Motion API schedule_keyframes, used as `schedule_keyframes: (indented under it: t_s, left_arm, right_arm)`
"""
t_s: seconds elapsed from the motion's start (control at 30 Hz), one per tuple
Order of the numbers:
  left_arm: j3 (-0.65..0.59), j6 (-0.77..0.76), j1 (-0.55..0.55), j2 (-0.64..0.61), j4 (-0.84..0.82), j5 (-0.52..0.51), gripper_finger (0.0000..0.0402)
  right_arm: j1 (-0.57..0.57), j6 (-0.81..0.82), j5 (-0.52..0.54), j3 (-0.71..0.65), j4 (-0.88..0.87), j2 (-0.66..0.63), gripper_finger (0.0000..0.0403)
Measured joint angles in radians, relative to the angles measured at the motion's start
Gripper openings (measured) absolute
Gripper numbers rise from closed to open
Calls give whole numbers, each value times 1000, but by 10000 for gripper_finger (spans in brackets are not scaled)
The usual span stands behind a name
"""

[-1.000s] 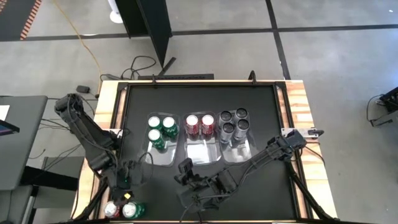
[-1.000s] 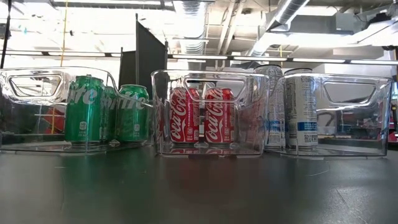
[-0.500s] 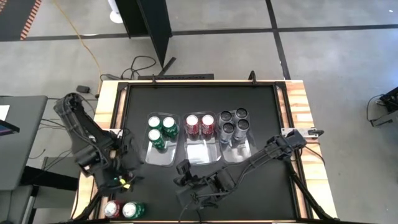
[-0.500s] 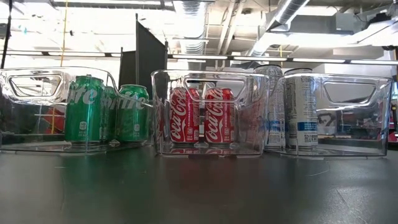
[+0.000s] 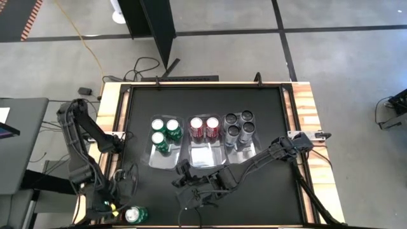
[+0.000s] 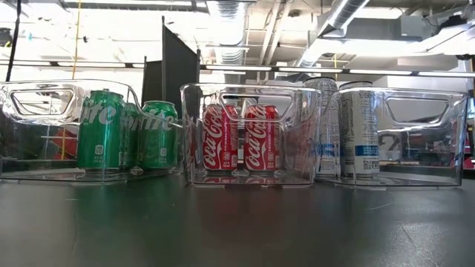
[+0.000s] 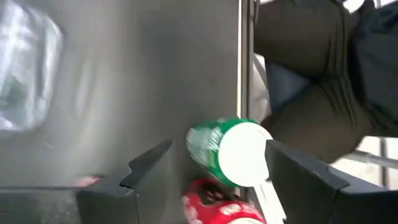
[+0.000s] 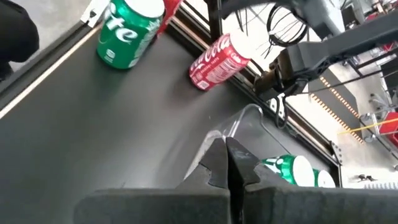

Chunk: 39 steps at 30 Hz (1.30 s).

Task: Sort soda cans
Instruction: Put the green soda can into the left transparent bin

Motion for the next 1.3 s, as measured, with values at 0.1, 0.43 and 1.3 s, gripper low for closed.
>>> schedule_keyframes:
  t_s: [0.1,0.43,1.3]
  left_arm:
    - [0,-22,-3,40,41,47,275]
    - [2,-93,10,106,63,106,329]
    - [2,-205,15,153,45,269,329]
  right_arm:
    - [-10,-1,-11,0,-2,0,5]
    - [-41,-25,-105,0,-5,0,5]
    - [-69,-72,-127,0,-12,0,5]
